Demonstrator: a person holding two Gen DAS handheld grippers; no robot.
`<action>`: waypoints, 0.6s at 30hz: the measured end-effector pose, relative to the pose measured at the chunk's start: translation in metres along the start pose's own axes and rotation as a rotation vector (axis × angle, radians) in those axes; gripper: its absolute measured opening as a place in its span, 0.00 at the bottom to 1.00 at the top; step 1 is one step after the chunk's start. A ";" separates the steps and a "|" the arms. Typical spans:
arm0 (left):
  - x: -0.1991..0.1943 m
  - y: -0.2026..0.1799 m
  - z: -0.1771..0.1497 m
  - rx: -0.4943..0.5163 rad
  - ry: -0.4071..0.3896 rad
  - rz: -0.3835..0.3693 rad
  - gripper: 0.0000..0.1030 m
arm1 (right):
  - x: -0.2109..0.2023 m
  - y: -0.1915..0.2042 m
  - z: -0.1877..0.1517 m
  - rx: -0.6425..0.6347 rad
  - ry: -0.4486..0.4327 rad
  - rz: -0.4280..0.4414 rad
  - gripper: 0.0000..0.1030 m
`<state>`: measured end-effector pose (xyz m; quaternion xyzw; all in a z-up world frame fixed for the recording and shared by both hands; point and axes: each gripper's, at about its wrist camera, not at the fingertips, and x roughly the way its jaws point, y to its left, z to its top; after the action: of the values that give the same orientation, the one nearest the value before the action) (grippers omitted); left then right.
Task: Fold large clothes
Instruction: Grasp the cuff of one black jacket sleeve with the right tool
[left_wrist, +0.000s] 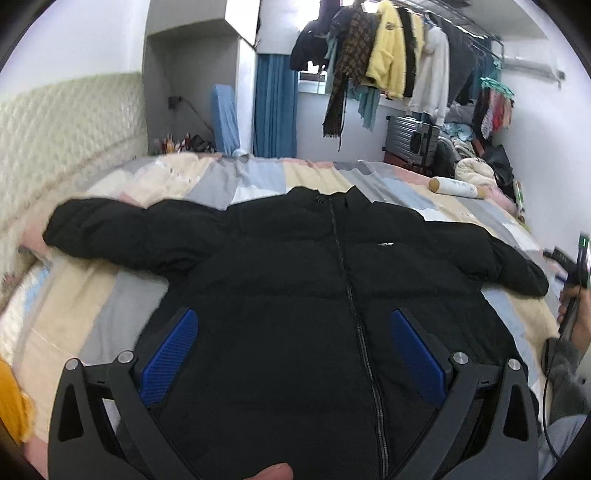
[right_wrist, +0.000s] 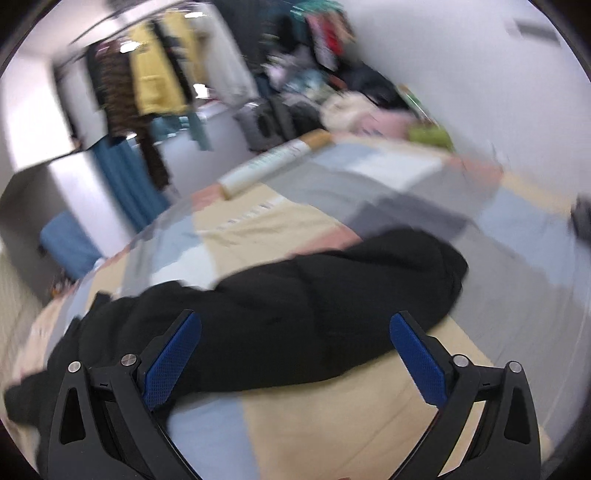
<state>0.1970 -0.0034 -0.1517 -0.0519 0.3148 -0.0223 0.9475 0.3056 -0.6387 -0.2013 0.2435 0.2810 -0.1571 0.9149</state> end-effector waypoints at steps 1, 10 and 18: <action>0.006 0.002 -0.001 -0.013 0.010 -0.005 1.00 | 0.007 -0.014 0.001 0.045 0.010 -0.002 0.97; 0.047 -0.001 -0.012 -0.040 0.092 0.005 1.00 | 0.050 -0.137 -0.011 0.459 0.008 -0.043 0.93; 0.063 0.000 -0.017 -0.058 0.099 0.003 1.00 | 0.084 -0.138 0.014 0.433 -0.034 0.112 0.71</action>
<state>0.2376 -0.0098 -0.2026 -0.0778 0.3621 -0.0141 0.9288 0.3197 -0.7734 -0.2905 0.4468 0.2116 -0.1669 0.8531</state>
